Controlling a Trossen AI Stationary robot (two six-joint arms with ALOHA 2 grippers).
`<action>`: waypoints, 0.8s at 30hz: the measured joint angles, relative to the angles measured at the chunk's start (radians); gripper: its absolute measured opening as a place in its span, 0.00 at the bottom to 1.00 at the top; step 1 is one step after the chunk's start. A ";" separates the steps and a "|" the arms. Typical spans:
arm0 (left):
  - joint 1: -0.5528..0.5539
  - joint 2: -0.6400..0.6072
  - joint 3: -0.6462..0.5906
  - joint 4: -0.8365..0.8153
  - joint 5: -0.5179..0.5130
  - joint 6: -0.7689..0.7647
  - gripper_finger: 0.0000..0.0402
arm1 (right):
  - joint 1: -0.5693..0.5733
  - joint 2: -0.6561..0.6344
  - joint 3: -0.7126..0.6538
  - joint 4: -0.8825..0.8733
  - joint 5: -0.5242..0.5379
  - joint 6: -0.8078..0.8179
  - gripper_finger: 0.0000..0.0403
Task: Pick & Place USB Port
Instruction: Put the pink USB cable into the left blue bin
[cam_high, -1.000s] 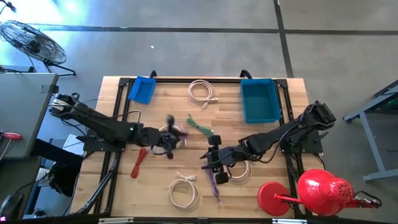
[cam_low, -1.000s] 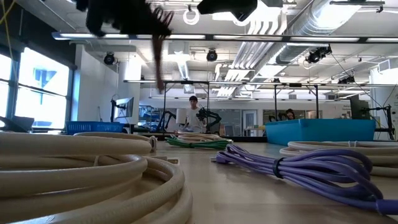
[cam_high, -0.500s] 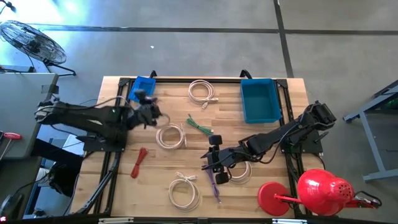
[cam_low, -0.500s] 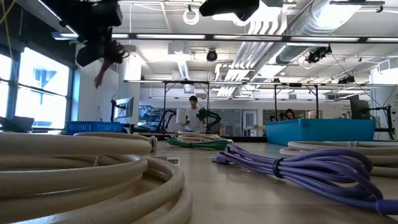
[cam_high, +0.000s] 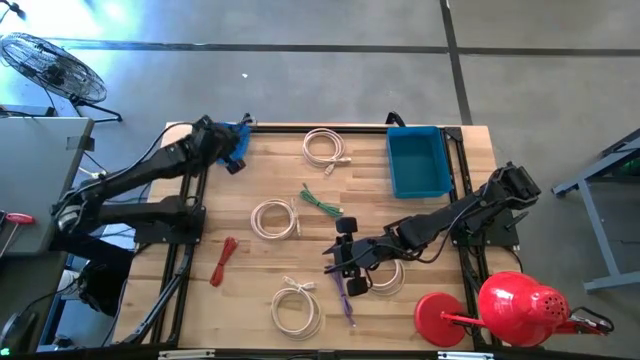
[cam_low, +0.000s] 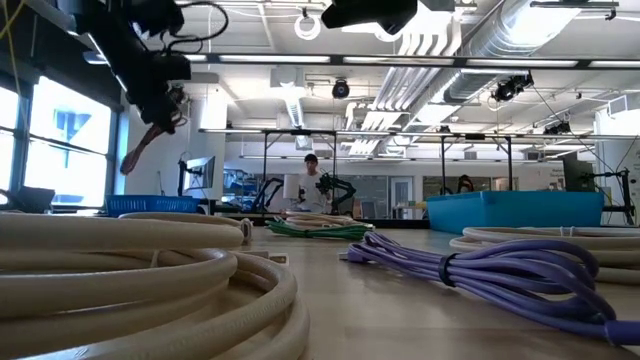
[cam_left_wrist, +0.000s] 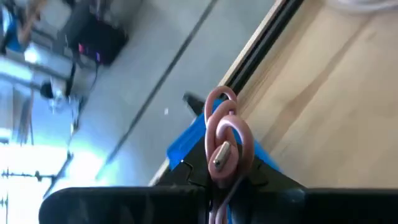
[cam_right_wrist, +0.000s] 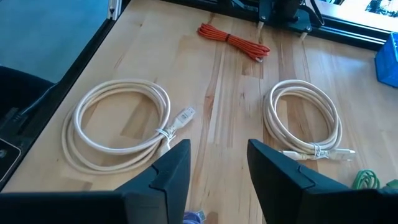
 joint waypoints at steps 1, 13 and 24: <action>0.035 0.010 0.000 0.010 0.023 0.001 0.04 | 0.000 0.000 0.000 -0.003 0.000 0.000 0.37; 0.218 0.164 0.000 0.153 0.251 -0.012 0.04 | 0.000 0.000 0.000 -0.009 0.000 0.003 0.37; 0.239 0.285 0.000 0.134 0.240 -0.024 0.05 | 0.000 0.000 0.000 -0.052 0.000 0.032 0.37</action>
